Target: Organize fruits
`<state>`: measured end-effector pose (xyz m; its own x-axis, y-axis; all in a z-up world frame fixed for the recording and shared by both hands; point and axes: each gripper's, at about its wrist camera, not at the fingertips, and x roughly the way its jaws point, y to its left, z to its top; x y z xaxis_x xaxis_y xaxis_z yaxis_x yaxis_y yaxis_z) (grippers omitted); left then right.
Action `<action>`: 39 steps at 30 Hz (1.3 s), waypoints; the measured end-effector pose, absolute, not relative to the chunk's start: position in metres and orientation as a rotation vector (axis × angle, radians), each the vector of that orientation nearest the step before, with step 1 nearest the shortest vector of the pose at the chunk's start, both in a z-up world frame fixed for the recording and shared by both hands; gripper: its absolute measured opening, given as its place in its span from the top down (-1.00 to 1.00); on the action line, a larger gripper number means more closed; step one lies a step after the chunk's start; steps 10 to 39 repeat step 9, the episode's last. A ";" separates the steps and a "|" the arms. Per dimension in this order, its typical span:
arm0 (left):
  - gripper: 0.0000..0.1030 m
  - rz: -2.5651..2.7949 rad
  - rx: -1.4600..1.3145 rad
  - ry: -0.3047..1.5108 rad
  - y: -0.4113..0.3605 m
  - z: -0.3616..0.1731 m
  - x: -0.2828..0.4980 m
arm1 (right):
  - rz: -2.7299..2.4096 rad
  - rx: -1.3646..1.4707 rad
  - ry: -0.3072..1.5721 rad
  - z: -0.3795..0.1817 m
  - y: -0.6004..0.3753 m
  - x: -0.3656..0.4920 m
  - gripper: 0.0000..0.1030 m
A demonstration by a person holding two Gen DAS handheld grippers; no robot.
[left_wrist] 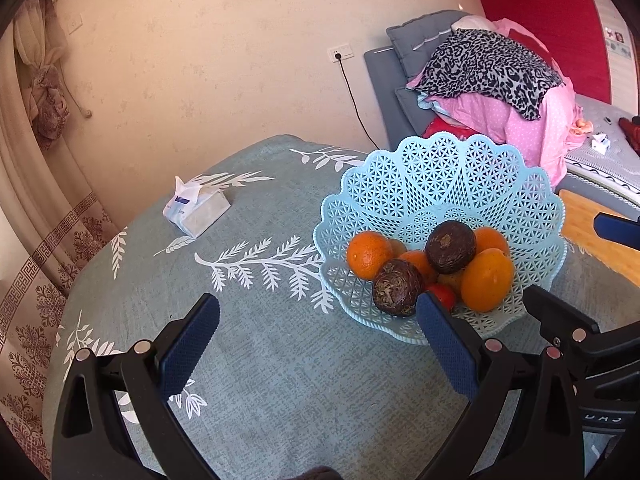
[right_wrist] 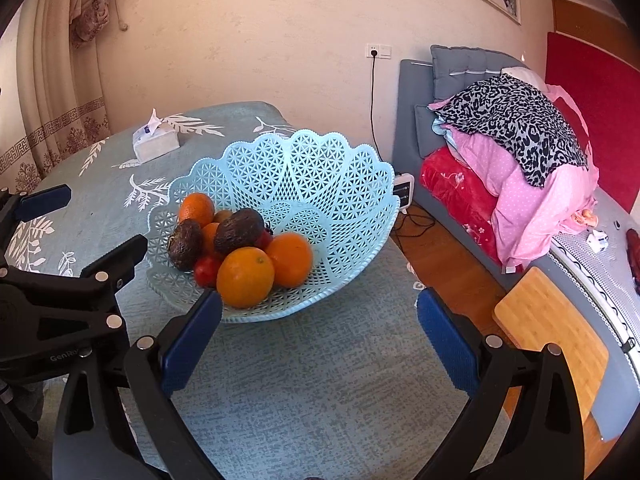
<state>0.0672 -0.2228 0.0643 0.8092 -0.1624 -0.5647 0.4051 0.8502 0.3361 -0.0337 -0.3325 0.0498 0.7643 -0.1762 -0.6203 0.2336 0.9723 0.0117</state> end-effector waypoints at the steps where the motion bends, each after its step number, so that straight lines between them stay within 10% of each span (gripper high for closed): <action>1: -0.90 -0.317 0.464 0.553 -0.222 0.065 0.067 | -0.221 0.091 0.665 0.050 -0.332 -0.034 -0.93; 39: -0.90 -0.298 0.436 0.599 -0.214 0.064 0.070 | -0.208 0.094 0.667 0.051 -0.328 -0.033 -0.93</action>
